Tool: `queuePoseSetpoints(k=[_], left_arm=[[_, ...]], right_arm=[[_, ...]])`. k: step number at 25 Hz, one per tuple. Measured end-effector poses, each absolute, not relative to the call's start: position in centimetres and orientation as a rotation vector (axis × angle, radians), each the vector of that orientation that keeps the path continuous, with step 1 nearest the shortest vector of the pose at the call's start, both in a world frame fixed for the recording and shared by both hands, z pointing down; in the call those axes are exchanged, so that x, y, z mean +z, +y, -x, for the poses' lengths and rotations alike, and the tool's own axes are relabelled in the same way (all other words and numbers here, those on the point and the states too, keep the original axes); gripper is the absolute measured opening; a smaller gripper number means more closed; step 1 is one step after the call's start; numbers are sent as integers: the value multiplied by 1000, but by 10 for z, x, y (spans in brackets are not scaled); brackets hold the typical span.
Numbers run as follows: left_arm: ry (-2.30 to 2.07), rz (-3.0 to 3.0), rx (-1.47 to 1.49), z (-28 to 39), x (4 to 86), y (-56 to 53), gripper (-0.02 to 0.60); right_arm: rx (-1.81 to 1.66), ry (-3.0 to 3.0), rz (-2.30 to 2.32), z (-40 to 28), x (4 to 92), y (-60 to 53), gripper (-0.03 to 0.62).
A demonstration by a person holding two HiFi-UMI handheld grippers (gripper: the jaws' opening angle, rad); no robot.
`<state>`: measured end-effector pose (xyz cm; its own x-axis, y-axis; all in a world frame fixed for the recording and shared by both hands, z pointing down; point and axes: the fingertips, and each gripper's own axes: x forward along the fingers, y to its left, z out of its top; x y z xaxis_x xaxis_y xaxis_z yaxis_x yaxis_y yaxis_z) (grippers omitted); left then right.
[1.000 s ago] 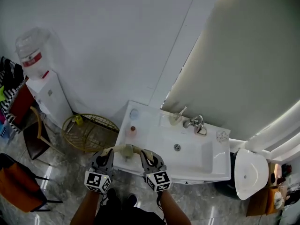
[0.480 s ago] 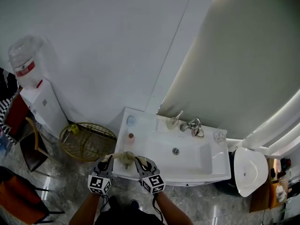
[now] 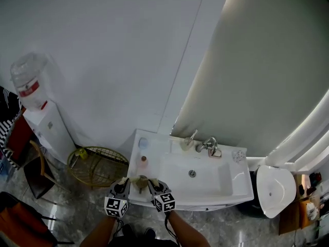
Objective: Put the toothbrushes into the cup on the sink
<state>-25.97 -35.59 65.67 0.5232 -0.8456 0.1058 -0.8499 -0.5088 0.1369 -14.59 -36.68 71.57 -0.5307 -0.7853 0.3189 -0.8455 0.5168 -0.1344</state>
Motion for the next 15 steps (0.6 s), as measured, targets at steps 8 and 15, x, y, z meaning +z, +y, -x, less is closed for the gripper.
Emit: queuePoseSetpoints(k=[8, 15], left_arm=[[-1478, -2551, 51, 264, 665, -373, 44], [-1494, -2528, 39, 264, 665, -371, 44]], right_arm=[[418, -2527, -1340, 146, 726, -378, 48], [438, -2518, -1284, 148, 743, -383, 48]])
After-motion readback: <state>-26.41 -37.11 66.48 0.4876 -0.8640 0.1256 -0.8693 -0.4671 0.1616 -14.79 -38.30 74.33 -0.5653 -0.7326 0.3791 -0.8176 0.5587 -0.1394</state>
